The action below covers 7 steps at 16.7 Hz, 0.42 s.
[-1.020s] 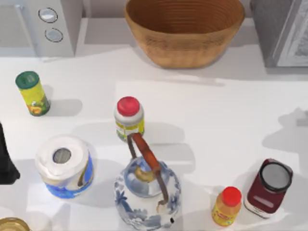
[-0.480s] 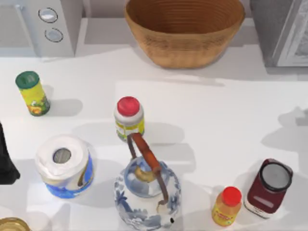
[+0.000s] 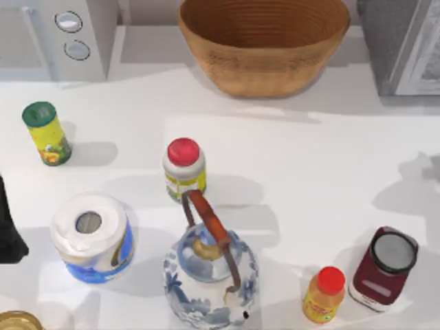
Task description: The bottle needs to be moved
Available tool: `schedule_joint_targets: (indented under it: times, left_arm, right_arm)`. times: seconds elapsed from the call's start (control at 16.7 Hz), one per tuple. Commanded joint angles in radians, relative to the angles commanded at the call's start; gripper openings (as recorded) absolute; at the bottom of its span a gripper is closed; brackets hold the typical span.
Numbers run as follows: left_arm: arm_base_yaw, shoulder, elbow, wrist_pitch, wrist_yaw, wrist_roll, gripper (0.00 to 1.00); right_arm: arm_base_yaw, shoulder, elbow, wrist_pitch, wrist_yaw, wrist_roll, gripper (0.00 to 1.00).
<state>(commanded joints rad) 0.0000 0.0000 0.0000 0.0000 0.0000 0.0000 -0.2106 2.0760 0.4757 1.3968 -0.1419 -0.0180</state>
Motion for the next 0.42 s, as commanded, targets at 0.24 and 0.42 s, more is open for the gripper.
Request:
schedule_joint_targets:
  times: [0.24,0.42]
  left_arm:
    - [0.000,0.000,0.000,0.000,0.000,0.000,1.00]
    - [0.000,0.000,0.000,0.000,0.000,0.000,1.00]
  right_arm:
    - [0.000,0.000,0.000,0.000,0.000,0.000,1.00]
    - [0.000,0.000,0.000,0.000,0.000,0.000,1.00]
